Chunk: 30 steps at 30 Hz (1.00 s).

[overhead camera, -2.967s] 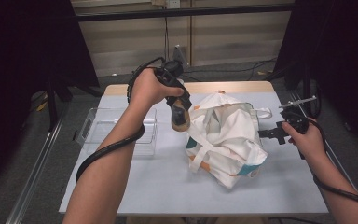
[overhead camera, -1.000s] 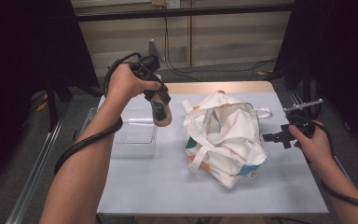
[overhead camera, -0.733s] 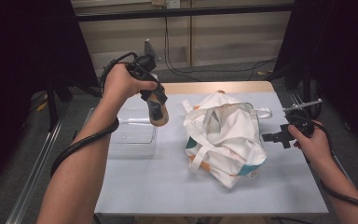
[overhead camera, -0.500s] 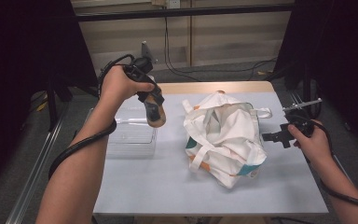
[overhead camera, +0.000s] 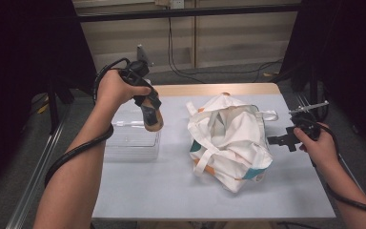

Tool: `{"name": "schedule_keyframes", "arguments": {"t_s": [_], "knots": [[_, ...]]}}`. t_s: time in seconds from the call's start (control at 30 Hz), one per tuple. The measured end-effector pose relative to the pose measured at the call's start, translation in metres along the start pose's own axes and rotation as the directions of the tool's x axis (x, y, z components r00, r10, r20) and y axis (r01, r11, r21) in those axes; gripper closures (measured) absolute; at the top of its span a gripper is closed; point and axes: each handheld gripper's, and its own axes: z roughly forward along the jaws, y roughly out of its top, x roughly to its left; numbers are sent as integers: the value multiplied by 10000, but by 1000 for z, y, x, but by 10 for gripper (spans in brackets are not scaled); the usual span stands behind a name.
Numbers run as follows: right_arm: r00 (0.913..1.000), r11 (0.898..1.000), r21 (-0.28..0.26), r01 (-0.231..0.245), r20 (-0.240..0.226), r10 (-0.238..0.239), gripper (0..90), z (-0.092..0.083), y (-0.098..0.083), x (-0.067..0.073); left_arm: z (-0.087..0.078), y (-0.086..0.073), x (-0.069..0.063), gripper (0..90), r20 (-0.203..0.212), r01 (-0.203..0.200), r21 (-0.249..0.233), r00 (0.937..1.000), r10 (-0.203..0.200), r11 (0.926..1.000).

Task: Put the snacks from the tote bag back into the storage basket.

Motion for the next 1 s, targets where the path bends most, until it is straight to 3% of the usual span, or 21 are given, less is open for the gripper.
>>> {"name": "schedule_keyframes", "arguments": {"t_s": [1.0], "knots": [[10000,10000,-31,-7,-63,6,31,0,-2,-1,14,-23,19,305,-509,709,150,9962,-701,9974]]}}
